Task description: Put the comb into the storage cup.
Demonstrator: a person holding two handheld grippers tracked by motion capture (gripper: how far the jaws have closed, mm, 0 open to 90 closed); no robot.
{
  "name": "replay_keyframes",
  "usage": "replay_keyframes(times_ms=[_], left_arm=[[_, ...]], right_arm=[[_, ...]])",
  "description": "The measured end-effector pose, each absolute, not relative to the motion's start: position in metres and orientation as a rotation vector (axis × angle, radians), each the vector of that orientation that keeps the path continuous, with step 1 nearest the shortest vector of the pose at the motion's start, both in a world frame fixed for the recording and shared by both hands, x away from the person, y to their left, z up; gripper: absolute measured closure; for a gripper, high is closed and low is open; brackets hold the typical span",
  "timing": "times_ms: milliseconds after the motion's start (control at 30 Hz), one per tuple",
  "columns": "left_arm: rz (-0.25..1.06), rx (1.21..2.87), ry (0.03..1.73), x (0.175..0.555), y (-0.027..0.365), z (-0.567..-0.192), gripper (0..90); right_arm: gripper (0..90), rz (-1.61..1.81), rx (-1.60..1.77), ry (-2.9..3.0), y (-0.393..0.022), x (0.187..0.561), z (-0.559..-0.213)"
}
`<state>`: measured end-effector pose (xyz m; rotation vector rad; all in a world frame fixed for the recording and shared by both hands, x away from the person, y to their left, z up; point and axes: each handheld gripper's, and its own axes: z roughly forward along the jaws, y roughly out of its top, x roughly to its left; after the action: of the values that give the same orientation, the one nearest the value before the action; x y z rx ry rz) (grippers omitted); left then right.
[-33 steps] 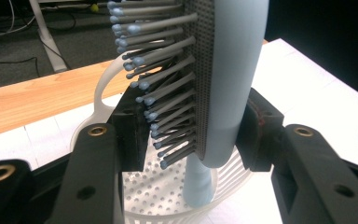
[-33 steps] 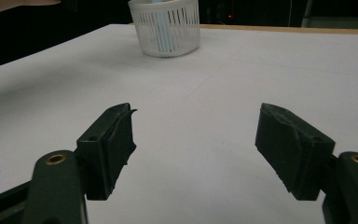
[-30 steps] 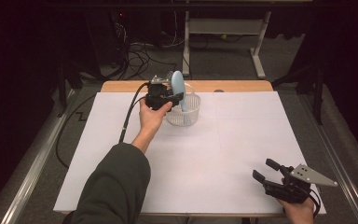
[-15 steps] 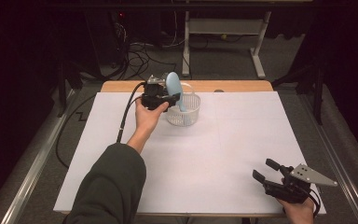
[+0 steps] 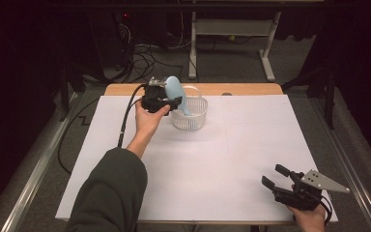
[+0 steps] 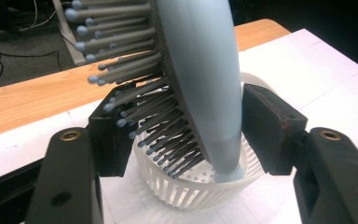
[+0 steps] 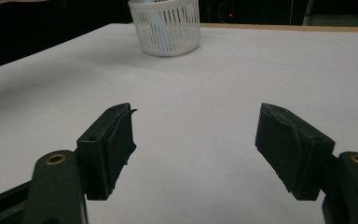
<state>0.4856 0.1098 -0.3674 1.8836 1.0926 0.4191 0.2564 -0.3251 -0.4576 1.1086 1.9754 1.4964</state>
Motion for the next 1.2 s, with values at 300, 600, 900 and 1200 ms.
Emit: replay_keyframes(times_ms=[300,600,900,1200], left_arm=[[0.423,1.905,1.104,0.487,0.114,-0.369,36.3],[0.43,1.935,1.12,0.488,0.117,-0.371,33.6],[0.418,1.953,1.13,0.489,0.121,-0.373,31.9],[0.434,1.958,1.129,0.485,0.123,-0.379,34.1]], right_arm=[[28.6,1.496,1.107,1.977,-0.325,0.256,-0.458],[28.7,1.498,1.107,1.977,-0.325,0.256,-0.458],[28.7,1.498,1.108,1.977,-0.325,0.256,-0.458],[28.7,1.499,1.106,1.978,-0.325,0.256,-0.458]])
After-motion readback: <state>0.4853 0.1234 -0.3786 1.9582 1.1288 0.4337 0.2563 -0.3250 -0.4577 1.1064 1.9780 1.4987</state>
